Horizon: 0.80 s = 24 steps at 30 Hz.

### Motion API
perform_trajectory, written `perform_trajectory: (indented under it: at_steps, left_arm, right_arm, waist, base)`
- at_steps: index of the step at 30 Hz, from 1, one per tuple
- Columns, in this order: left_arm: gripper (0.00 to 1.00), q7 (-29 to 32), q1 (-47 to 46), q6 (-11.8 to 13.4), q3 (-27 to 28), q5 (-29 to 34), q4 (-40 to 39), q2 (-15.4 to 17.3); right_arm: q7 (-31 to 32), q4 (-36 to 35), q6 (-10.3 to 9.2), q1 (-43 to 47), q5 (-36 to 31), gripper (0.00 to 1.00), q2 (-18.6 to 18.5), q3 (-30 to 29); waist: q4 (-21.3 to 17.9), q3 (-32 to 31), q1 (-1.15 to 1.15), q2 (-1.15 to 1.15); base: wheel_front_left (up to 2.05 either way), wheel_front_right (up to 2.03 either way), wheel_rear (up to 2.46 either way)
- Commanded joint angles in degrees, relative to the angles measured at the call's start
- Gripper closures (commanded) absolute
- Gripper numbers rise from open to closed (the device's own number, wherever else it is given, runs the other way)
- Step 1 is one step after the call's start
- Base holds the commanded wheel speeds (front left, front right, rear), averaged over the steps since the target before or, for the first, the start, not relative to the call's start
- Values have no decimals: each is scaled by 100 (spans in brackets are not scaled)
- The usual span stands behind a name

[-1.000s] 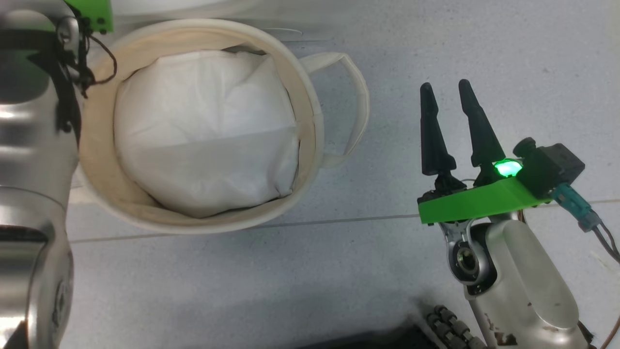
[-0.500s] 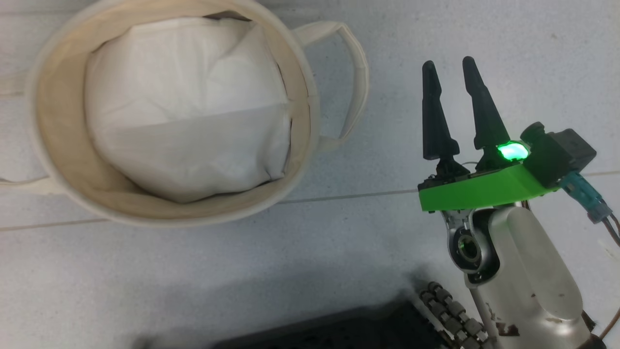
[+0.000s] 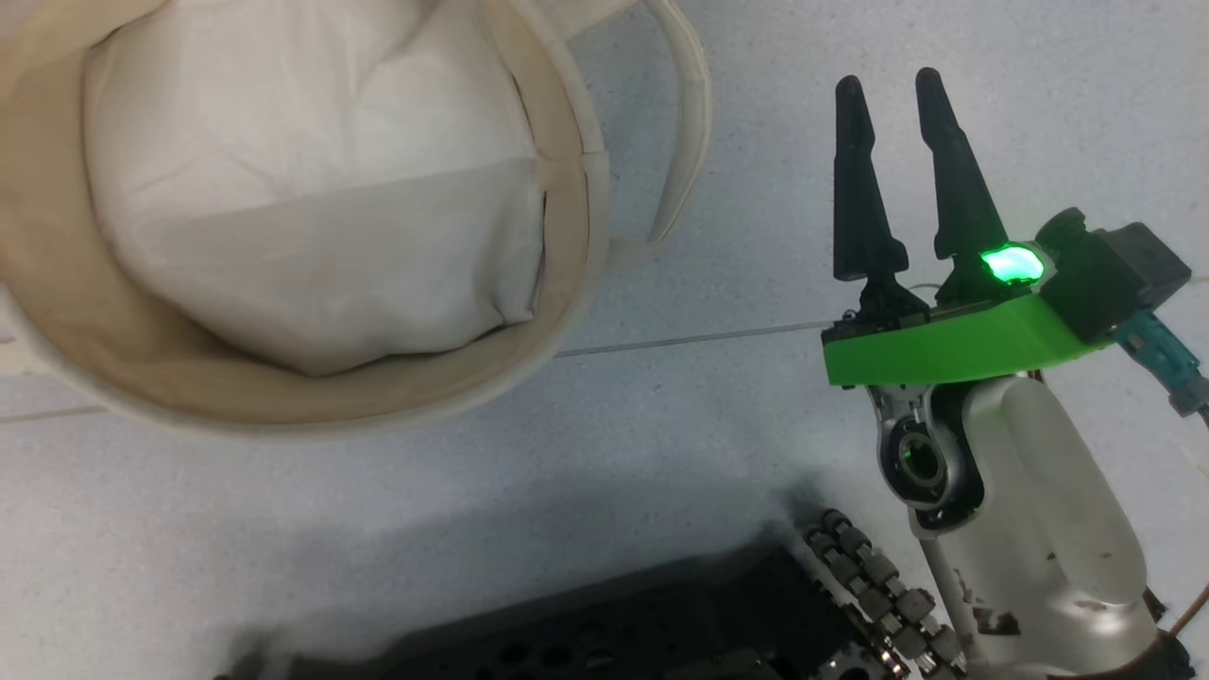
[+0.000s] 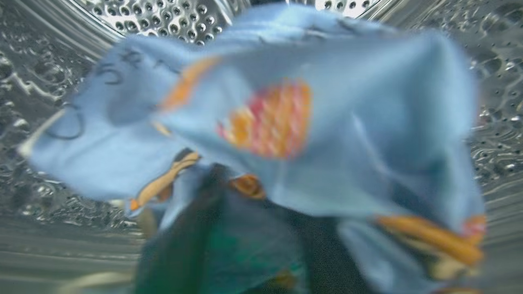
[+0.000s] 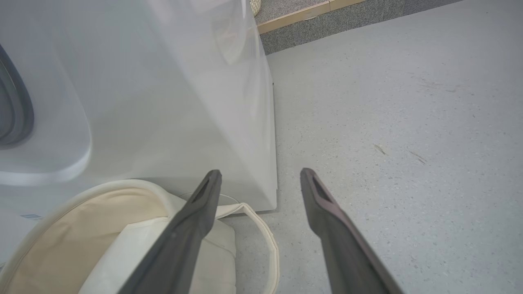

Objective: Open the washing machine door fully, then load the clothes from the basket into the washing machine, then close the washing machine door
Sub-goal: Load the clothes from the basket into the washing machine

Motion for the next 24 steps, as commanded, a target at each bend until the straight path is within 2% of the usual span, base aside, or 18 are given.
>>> perform_trajectory:
  at_steps: [1,7,13,19,24]
  left_arm:
    - [0,6,-195,50,-22,-21,-124,204]
    - [0,-404,130,108,33,-190,-112,64]
    - [0,-1086,1139,119,3,-304,-102,-179]
    - [0,-1255,2103,71,-122,-323,-157,-372]
    - [0,-1272,2855,46,-127,-416,-505,-439]
  right_arm:
    - [-70,-160,1,253,-27,0,27,64]
    - [-70,-104,1,279,-103,0,27,9]
    - [-70,125,1,376,-236,0,27,108]
    - [-70,384,1,488,-453,0,27,-141]
    - [-70,514,1,668,-460,0,27,-129]
  waist:
    - [31,-15,-1,0]
    - [154,-341,-1,0]
    - [347,-1078,-1,0]
    - [564,-1812,-1,0]
    - [721,-2356,-1,0]
  base:
    - [0,0,0]
    - [0,0,0]
    - [0,0,0]
    - [0,0,0]
    - [0,0,0]
